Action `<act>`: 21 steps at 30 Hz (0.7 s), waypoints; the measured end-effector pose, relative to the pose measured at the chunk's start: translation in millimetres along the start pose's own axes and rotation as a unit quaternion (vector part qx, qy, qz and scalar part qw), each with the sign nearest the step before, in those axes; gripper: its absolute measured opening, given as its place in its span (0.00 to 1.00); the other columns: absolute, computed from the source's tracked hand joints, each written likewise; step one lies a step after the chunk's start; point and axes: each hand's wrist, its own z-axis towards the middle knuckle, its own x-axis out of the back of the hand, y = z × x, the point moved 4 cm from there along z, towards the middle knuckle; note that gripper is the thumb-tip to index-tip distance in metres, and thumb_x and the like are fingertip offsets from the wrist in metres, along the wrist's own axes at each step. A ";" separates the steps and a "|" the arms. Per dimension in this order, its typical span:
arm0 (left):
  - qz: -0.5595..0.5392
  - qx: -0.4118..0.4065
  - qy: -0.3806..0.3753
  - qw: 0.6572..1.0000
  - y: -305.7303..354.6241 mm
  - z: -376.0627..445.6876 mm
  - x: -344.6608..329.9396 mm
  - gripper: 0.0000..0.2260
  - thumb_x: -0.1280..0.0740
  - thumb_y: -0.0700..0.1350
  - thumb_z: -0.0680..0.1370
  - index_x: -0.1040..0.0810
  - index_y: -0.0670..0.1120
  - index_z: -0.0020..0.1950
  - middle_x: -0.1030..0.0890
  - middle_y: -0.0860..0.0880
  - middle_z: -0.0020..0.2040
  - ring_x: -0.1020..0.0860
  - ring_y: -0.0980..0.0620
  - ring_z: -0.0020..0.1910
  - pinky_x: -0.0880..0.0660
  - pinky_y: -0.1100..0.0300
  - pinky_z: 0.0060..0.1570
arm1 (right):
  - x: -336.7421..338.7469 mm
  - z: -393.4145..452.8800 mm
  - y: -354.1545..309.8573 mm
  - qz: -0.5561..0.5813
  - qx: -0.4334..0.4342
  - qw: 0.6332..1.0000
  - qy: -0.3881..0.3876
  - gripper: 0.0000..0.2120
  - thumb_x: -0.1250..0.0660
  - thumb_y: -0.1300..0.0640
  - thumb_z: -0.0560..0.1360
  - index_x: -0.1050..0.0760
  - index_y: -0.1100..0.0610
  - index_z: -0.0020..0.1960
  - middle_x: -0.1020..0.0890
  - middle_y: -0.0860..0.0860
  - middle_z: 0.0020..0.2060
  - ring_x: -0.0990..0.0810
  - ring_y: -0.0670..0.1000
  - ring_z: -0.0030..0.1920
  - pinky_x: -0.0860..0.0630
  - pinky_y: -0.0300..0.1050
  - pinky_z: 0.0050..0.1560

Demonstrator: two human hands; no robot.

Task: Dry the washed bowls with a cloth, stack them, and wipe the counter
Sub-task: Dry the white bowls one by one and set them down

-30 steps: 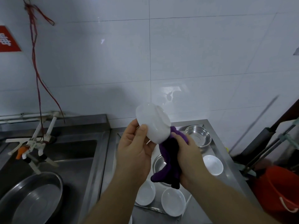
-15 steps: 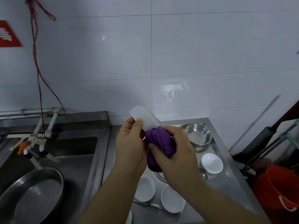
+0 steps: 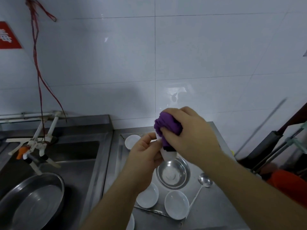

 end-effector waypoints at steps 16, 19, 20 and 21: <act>-0.021 -0.053 0.037 0.998 -6.9 2.7 14.7 0.12 0.31 0.47 0.77 0.16 0.50 0.60 0.14 0.39 0.57 0.12 0.42 0.51 0.16 0.58 0.43 | -28.8 -40.5 55.7 0.266 -0.193 0.944 0.009 0.10 0.29 0.46 0.72 0.18 0.36 0.53 0.14 0.39 0.44 0.16 0.41 0.45 0.21 0.33 0.44; 0.005 -0.051 0.014 0.999 -6.2 0.5 17.1 0.11 0.31 0.47 0.77 0.14 0.52 0.57 0.13 0.41 0.55 0.13 0.42 0.53 0.16 0.58 0.46 | -21.9 -40.6 56.6 0.278 -0.169 0.945 -0.018 0.10 0.28 0.45 0.73 0.18 0.36 0.53 0.13 0.40 0.45 0.15 0.42 0.47 0.22 0.30 0.45; 0.023 -0.053 0.001 0.998 -6.1 -0.6 15.2 0.09 0.30 0.47 0.78 0.14 0.54 0.56 0.13 0.41 0.54 0.13 0.42 0.54 0.16 0.58 0.48 | -20.3 -39.1 58.8 0.281 -0.176 0.943 -0.011 0.10 0.28 0.45 0.73 0.18 0.36 0.53 0.13 0.40 0.45 0.15 0.42 0.47 0.21 0.31 0.45; 0.043 -0.056 -0.015 0.997 -6.5 -1.9 11.9 0.07 0.29 0.46 0.80 0.14 0.55 0.56 0.13 0.40 0.54 0.13 0.42 0.54 0.16 0.57 0.50 | -19.8 -37.7 62.0 0.287 -0.189 0.939 0.004 0.09 0.28 0.45 0.73 0.18 0.36 0.53 0.14 0.40 0.45 0.15 0.42 0.46 0.21 0.33 0.45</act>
